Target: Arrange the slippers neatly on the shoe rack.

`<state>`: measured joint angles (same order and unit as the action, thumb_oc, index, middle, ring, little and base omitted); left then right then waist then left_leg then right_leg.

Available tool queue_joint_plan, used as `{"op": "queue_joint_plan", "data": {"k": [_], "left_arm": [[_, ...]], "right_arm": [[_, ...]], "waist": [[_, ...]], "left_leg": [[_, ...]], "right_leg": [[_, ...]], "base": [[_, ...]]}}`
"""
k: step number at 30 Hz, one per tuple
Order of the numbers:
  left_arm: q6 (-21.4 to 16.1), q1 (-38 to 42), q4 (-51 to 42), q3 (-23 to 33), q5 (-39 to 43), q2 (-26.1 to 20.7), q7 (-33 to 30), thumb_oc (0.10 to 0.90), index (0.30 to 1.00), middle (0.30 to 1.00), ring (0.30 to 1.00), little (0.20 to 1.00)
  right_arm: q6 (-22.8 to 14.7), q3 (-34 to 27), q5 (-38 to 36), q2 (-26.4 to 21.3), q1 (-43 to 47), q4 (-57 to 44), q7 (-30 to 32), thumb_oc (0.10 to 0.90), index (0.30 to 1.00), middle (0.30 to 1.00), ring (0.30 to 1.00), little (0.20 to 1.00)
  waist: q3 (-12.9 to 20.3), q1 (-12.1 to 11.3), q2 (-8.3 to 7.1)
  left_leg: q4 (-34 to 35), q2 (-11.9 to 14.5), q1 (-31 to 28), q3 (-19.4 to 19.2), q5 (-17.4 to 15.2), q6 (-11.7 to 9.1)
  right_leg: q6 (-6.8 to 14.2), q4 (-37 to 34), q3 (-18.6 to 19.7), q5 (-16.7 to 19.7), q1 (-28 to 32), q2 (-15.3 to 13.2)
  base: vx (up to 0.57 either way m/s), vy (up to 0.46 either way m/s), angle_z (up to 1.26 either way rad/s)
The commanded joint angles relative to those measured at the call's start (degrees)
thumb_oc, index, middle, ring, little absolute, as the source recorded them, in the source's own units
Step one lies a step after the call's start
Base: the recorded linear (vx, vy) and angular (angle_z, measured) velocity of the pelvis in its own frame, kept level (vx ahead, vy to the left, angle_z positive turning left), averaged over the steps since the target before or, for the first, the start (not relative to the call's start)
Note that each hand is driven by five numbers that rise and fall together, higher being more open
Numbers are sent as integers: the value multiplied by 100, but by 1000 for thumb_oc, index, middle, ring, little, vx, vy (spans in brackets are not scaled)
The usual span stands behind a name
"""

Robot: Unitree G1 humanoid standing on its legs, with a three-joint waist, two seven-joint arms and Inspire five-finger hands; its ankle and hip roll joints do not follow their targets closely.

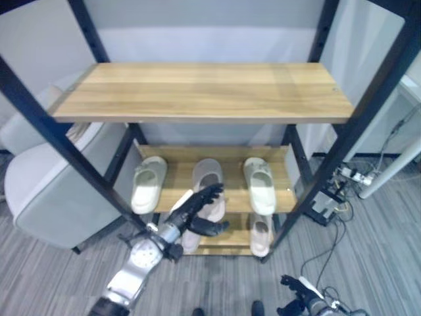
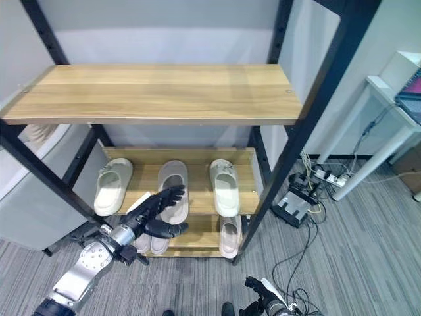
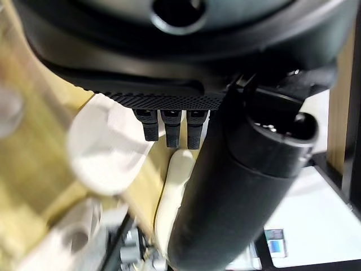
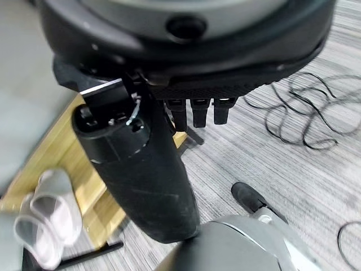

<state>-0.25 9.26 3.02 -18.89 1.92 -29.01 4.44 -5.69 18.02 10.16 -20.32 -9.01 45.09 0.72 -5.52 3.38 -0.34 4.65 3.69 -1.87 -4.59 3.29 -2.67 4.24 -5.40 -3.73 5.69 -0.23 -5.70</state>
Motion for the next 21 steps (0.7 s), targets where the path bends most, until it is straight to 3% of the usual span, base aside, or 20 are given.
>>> {"op": "queue_joint_plan", "data": {"k": [1,8,11,21], "left_arm": [[-872,1330,-74,204,-987,63,-855,800,900,900,900,900],[-799,2234,474,114,-1581,4,-1544,800,900,900,900,900],[-631,2814,959,-7,-2187,-108,-2005,800,900,900,900,900],[-67,3353,1528,-80,-3574,-325,-2678,800,900,900,900,900]], "right_arm": [[-92,7,-370,-160,1,-272,-70,800,900,900,900,900],[-64,-14,-481,-98,-71,-361,-39,800,900,900,900,900],[-115,20,-520,-153,-4,-284,18,800,900,900,900,900],[-237,-53,-754,-83,113,-153,277,800,900,900,900,900]], "waist": [[16,174,62],[-23,352,118],[-101,445,156],[-168,492,189]], "left_leg": [[35,51,174,84,-232,2],[35,48,335,-86,-231,-11],[35,45,486,-158,-213,-13],[35,34,623,-240,-212,1]], "right_leg": [[422,136,48,-525,250,-162],[480,49,208,-404,5,-194],[503,52,288,-343,-207,-214],[521,71,346,-327,-393,-241]], "base": [[4,30,-12],[21,25,-22],[-5,16,-17],[12,13,-10]]}}
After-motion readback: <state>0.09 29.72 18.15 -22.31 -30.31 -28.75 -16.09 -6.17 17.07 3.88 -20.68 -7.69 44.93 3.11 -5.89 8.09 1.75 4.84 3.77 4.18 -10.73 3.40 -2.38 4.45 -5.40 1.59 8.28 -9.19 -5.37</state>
